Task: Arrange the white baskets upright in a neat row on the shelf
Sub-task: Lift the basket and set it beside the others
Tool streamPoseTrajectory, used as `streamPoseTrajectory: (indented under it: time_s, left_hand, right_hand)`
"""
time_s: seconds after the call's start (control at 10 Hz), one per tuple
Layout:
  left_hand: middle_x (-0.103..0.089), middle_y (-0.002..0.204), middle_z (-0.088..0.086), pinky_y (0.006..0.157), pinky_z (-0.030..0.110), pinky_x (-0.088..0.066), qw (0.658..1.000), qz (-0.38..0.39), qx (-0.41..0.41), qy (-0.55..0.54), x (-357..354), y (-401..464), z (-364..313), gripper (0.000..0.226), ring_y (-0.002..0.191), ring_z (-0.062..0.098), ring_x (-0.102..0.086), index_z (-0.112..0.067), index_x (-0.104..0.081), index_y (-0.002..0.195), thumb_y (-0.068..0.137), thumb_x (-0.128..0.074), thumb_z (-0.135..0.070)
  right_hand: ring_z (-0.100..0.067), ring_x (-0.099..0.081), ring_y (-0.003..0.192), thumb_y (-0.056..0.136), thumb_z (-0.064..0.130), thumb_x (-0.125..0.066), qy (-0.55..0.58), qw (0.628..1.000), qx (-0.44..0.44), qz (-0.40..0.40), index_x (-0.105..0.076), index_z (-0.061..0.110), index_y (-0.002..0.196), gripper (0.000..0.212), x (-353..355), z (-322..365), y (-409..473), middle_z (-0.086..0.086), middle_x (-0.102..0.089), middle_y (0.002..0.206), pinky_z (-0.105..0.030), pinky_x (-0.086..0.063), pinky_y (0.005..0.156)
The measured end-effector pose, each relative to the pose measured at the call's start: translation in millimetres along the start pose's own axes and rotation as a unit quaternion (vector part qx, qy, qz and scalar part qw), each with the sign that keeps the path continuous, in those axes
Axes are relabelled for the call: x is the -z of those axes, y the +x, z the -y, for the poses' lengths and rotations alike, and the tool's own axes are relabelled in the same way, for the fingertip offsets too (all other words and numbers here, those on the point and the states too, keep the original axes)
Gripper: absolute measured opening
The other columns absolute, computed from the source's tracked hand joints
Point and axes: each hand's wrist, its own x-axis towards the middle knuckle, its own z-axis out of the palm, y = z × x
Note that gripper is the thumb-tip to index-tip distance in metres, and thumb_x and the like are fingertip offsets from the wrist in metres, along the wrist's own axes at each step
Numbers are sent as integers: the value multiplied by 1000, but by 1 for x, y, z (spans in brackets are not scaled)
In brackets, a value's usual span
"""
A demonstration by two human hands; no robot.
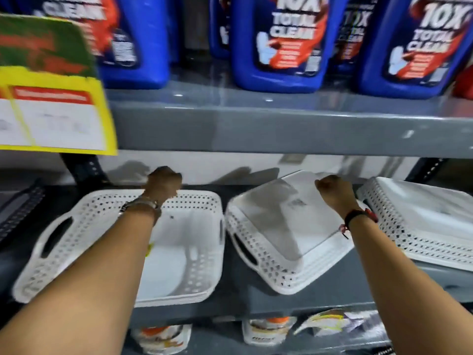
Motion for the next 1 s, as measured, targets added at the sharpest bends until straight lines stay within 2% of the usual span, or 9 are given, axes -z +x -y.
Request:
streamPoseTrajectory:
  time_s: [0.1,0.2,0.3,0.4,0.6,0.7,0.8,0.9,1.0]
  left_hand:
    - [-58,28,2,31,12,-46,967,186,94,-147,-57,-20,-48,38,24,8,-55,0,-54,66,96,-43,-21]
    - [-53,24,5,29,20,-47,959,218,126,-131,-89,-38,-61,41,21,13,-53,0,-50,60,96,-46,-21]
    - [-69,69,25,62,44,-57,970,188,136,-71,-135,-55,-65,40,63,33,-69,4,-60,86,98,-39,-28]
    - [-56,128,29,99,47,-47,972,170,162,-24,-152,-55,-60,62,116,38,-57,3,-46,129,97,-24,-45]
    - [-39,146,22,112,44,-35,957,53,175,-226,-176,-48,-61,76,134,35,-40,0,-34,141,92,-17,-56]
    - [-35,151,16,114,44,-32,899,-121,107,-407,-162,-41,-85,92,136,33,-38,-7,-25,146,79,-22,-71]
    - [-44,142,23,103,37,-44,836,-106,87,-531,-145,-35,-99,76,123,36,-52,-6,-39,140,90,-22,-60]
    - [-75,61,12,55,26,-58,850,31,113,-514,-130,-42,-97,57,52,22,-71,-4,-70,70,97,-26,-29]
    - [-62,52,8,49,21,-49,888,62,156,-427,-133,-49,-87,36,46,17,-61,-5,-53,62,92,-36,-11]
  right_hand:
    - [-40,-54,113,95,23,-19,-3,1000,-13,23,-57,-9,112,53,11,-59,33,-31,-58,122,-41,-42,91]
    - [-39,-53,116,92,29,-12,4,998,-19,59,-53,-4,120,60,10,-91,48,-28,-56,126,-44,-41,96]
    - [-36,-47,124,97,31,-24,-16,992,-9,127,-50,5,128,48,7,-120,68,-23,-51,134,-42,-37,106]
    - [-34,-45,128,97,39,-24,-1,982,2,191,-48,8,132,52,-1,-128,82,-18,-48,139,-40,-34,109]
    - [-27,-35,136,96,40,-32,242,957,-65,148,-39,6,137,54,-10,-135,87,-15,-39,146,-27,-28,109]
    - [-22,-50,125,94,40,-40,498,864,-68,14,-49,10,128,47,16,-129,79,-7,-58,124,-26,-45,96]
    - [-4,-72,77,93,46,-33,570,816,-92,18,-61,14,95,43,43,-129,75,1,-65,84,-14,-53,57]
    - [-9,-69,55,90,48,-36,616,768,-108,138,-60,20,81,38,70,-138,58,4,-71,67,-17,-55,49]
    - [-22,-68,64,76,43,-58,592,772,-117,198,-60,14,84,30,68,-154,42,3,-72,57,-24,-57,57]
